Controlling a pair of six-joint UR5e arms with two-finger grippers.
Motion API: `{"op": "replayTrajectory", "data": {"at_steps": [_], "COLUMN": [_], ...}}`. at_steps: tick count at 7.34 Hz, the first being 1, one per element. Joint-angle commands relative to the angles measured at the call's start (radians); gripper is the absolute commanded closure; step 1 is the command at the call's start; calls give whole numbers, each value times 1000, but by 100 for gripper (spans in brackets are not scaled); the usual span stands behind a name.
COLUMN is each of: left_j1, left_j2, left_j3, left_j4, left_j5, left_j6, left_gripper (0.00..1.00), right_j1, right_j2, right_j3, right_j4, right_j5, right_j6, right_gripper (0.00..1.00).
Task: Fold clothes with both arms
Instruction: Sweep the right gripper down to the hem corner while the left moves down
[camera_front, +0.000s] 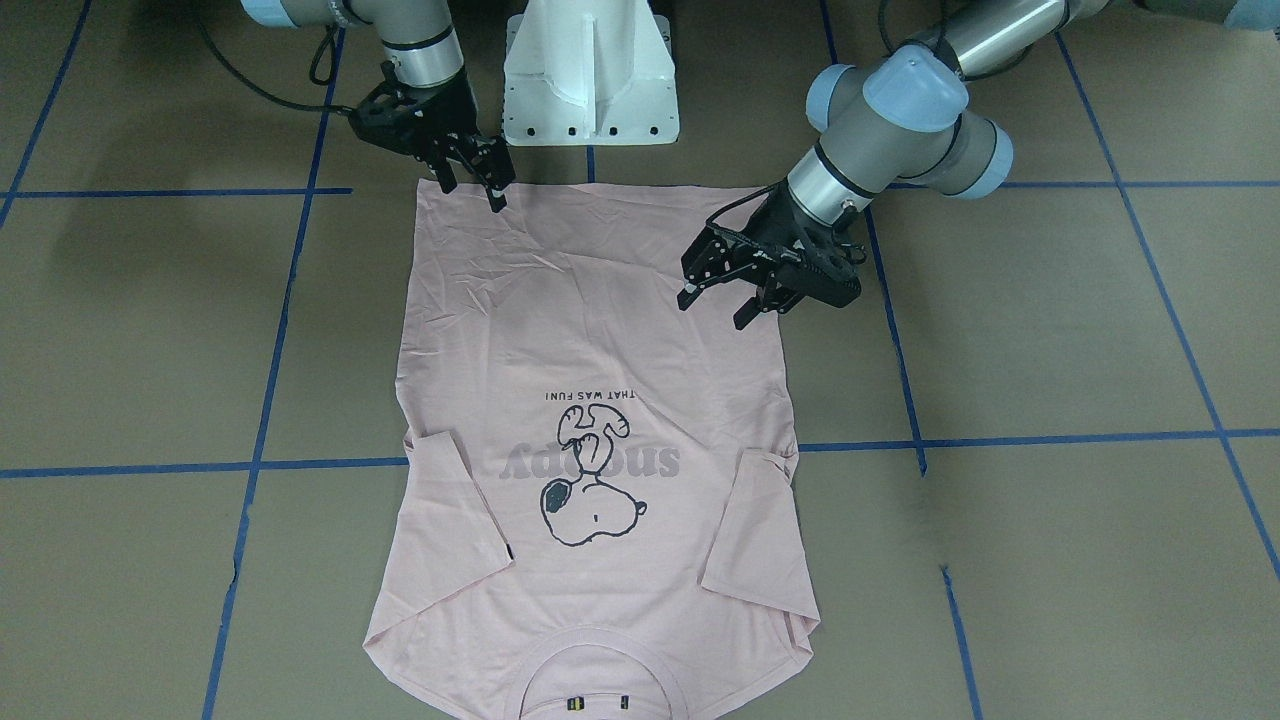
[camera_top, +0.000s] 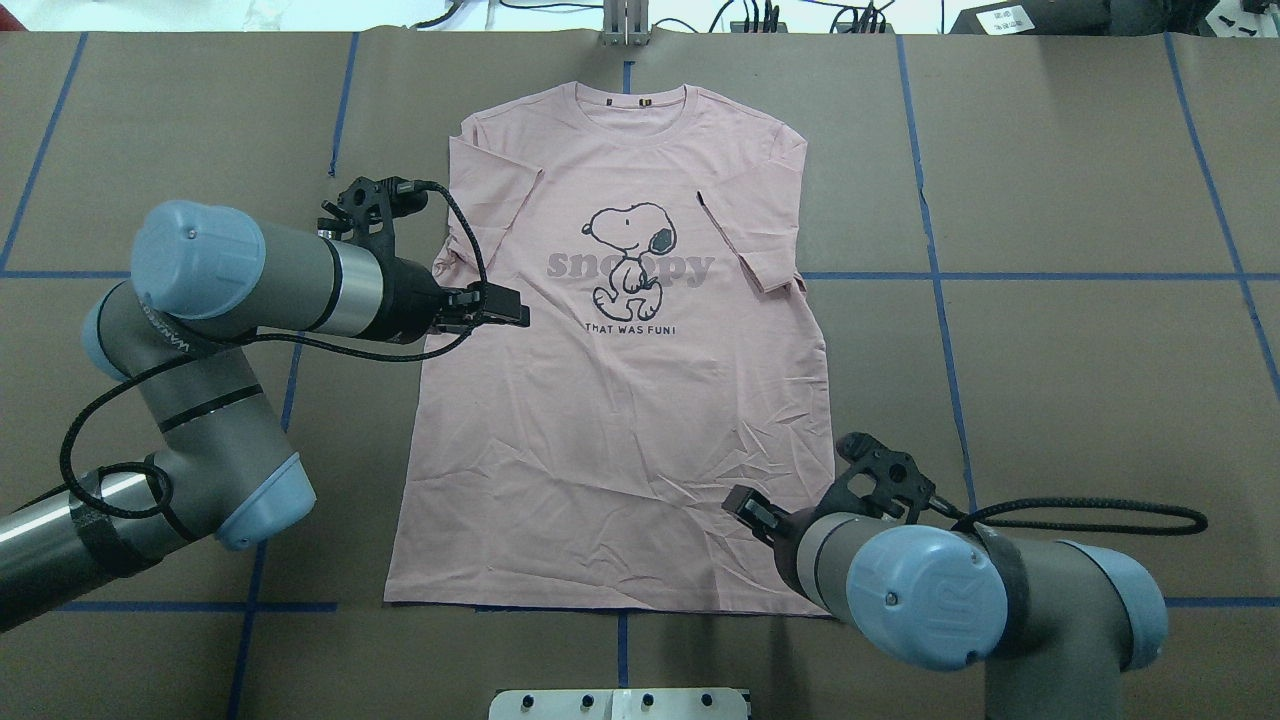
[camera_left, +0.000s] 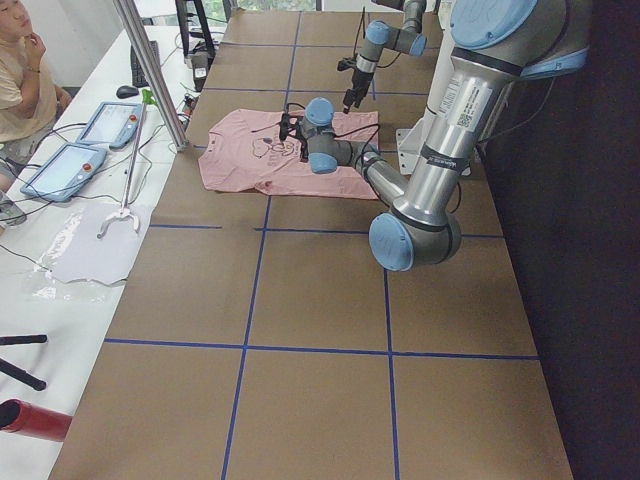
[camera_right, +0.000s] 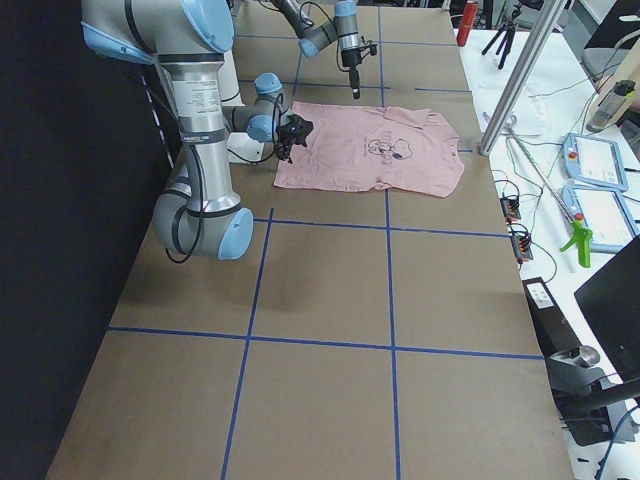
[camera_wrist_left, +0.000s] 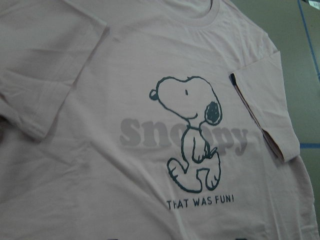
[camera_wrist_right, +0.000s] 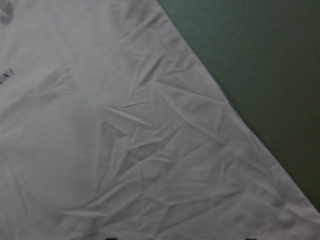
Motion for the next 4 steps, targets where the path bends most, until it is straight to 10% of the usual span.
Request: {"op": "replayTrajectory", "data": {"at_steps": [1, 4], "left_j1": [-2, -2], "left_j2": [2, 2], "left_j3": [3, 5], "left_j4": [0, 0], "left_j5": [3, 6], "left_j6": [-1, -5], "left_gripper": [17, 17], "right_j1": [-58, -82], "right_j2": [-76, -98], "right_j3": [13, -5], "right_j4": [-19, -19], "right_j5": [-12, -9], "right_j6": [129, 132], "right_gripper": [27, 27]}}
